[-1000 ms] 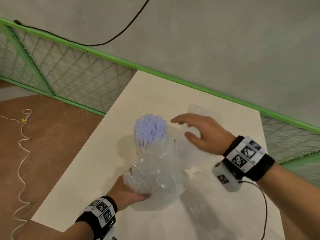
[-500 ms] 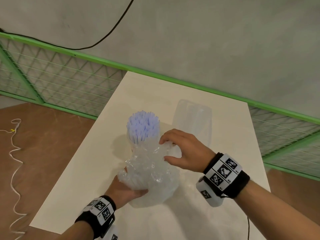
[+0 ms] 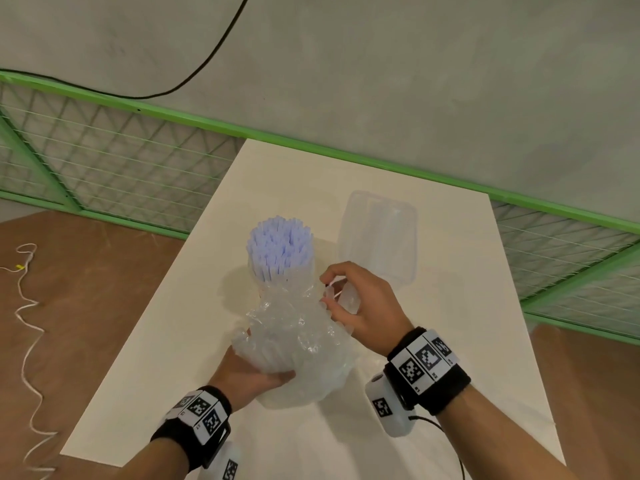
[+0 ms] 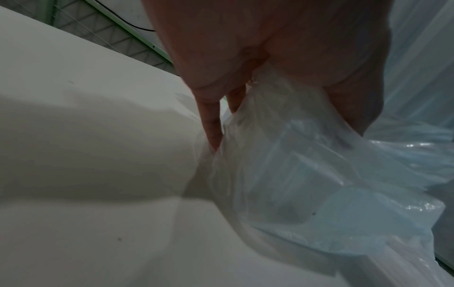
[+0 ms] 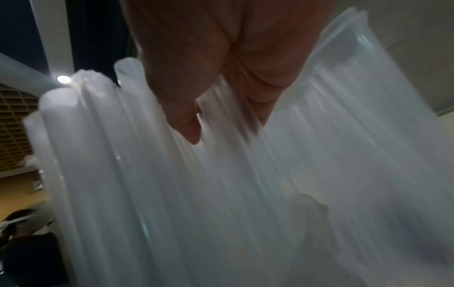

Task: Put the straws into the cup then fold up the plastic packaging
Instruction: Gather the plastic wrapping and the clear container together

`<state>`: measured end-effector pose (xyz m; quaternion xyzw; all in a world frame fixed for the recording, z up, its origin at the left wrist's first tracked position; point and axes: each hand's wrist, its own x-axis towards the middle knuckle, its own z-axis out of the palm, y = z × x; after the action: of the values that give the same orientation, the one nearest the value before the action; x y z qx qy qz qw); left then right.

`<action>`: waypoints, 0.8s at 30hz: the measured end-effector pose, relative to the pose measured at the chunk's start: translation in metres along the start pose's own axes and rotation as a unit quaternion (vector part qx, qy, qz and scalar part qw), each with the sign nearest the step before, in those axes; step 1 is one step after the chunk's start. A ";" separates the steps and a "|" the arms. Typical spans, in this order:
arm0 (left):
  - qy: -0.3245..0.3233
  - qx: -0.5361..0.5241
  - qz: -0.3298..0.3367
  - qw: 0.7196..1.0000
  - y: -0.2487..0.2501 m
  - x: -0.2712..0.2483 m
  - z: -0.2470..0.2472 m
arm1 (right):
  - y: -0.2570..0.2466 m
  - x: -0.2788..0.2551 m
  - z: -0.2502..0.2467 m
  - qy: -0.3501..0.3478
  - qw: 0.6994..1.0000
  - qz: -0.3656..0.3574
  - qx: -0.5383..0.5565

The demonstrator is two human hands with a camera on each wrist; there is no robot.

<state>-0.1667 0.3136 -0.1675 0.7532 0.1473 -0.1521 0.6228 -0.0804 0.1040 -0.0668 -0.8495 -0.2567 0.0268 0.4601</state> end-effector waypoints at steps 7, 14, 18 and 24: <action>0.003 -0.007 -0.016 1.000 -0.001 0.000 0.001 | -0.001 0.004 -0.005 -0.012 0.999 -0.043 -0.009; 0.005 -0.009 -0.007 1.000 -0.005 0.004 0.002 | -0.004 0.002 -0.002 0.000 0.999 0.007 0.036; -0.008 0.004 -0.001 1.000 -0.011 0.007 0.001 | -0.007 0.005 -0.008 0.062 0.997 -0.043 -0.018; -0.022 0.019 -0.002 1.000 -0.016 0.010 -0.003 | -0.028 0.021 -0.041 0.167 0.985 -0.050 0.021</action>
<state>-0.1641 0.3194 -0.1851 0.7611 0.1316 -0.1726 0.6112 -0.0617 0.0947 -0.0172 -0.8185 -0.2177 -0.1326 0.5149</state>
